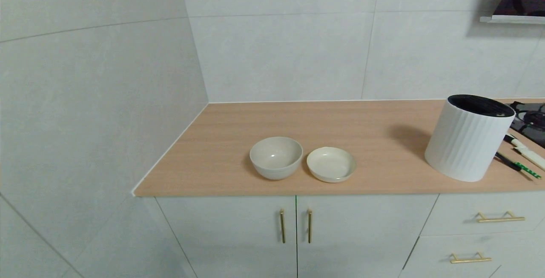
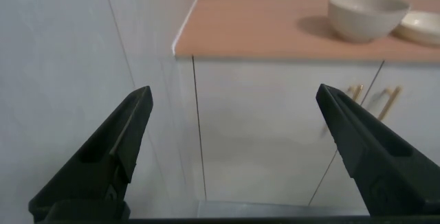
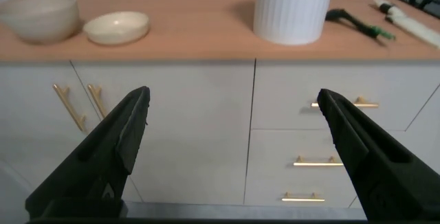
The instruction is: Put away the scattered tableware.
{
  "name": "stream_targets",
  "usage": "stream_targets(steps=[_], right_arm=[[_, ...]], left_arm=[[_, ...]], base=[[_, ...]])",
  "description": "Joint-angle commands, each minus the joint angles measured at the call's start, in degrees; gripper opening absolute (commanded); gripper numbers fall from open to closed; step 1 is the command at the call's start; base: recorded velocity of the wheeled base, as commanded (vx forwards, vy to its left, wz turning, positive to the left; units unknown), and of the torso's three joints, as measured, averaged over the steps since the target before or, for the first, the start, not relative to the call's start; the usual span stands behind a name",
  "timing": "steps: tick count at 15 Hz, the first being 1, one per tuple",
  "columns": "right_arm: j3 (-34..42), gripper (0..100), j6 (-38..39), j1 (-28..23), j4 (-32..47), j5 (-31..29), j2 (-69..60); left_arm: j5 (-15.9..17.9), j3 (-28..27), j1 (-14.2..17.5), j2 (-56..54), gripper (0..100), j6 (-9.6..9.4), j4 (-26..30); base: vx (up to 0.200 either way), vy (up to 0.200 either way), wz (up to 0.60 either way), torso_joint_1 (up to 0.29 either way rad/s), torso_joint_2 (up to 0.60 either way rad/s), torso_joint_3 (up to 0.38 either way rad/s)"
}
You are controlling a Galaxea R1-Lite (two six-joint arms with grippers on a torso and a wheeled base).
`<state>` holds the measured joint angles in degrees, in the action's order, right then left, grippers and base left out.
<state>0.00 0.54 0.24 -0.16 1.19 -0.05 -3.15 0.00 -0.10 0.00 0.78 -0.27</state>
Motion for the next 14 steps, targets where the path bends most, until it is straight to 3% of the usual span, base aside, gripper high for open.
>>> stream_targets(steps=[1, 14], right_arm=[[0.0, 100, -0.01, 0.02, -0.02, 0.04, 0.05], [0.0, 100, -0.01, 0.02, -0.02, 0.04, 0.05]], left_arm=[[-0.02, 0.0, 0.01, 0.09, 100, 0.01, -0.08], [-0.02, 0.0, 0.01, 0.09, 100, -0.08, -0.08]], base=[[0.0, 0.0, 0.0, -0.246, 0.55, 0.3], [0.0, 0.0, 0.0, -0.215, 0.51, 0.287]])
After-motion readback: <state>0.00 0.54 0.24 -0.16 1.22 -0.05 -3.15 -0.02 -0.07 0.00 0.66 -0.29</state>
